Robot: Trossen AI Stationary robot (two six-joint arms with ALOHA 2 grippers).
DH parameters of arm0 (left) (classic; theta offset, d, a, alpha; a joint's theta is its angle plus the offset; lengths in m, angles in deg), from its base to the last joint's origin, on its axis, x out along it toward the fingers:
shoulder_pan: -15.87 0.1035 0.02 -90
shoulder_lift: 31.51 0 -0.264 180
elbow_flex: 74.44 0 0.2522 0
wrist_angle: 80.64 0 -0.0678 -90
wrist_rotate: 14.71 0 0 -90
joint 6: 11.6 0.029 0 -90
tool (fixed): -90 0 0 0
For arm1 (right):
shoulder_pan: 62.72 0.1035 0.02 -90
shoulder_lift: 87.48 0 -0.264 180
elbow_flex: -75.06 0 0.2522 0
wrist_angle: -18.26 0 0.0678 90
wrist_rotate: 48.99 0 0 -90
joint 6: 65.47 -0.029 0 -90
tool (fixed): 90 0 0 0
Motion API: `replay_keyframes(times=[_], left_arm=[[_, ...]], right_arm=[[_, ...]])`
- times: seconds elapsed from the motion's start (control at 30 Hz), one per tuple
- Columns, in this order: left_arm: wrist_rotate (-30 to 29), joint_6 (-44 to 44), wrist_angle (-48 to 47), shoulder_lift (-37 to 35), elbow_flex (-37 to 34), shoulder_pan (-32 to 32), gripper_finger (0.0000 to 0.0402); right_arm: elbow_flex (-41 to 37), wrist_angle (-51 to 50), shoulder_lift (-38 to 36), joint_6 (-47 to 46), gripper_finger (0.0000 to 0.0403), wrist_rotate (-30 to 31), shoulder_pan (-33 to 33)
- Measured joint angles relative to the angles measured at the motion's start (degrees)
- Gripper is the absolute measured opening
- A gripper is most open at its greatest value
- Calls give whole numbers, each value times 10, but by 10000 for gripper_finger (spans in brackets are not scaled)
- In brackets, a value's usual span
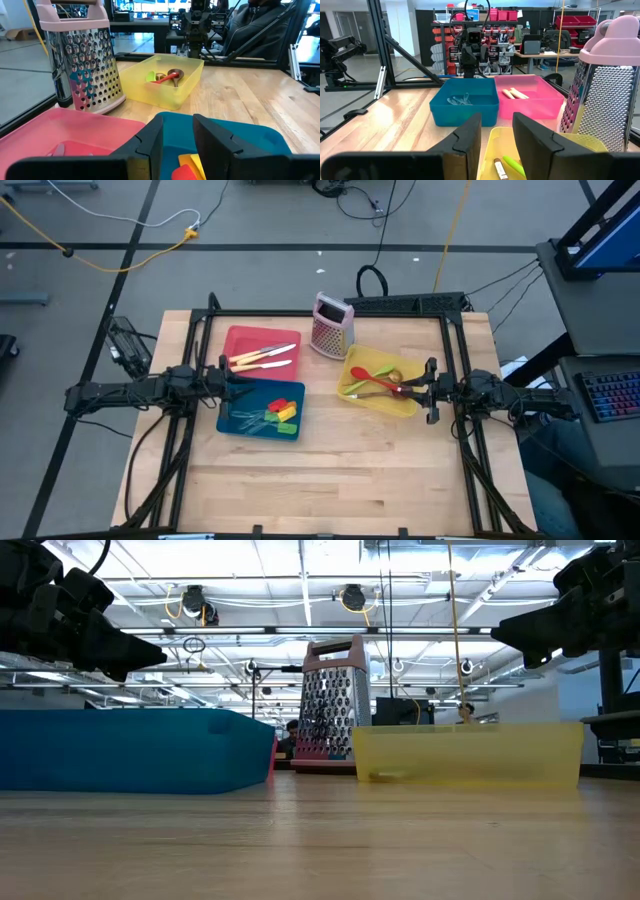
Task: Pick & Place Kitchen Items
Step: Return to Home Position
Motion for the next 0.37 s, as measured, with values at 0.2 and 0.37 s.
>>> replay_keyframes(times=[0.2, 0.37], left_arm=[[0, 0, 0, 0, 0, 0, 111], [0, 0, 0, 0, 0, 0, 111]], right_arm=[[0, 0, 0, 0, 106, 0, 0], [0, 0, 0, 0, 107, 0, 0]])
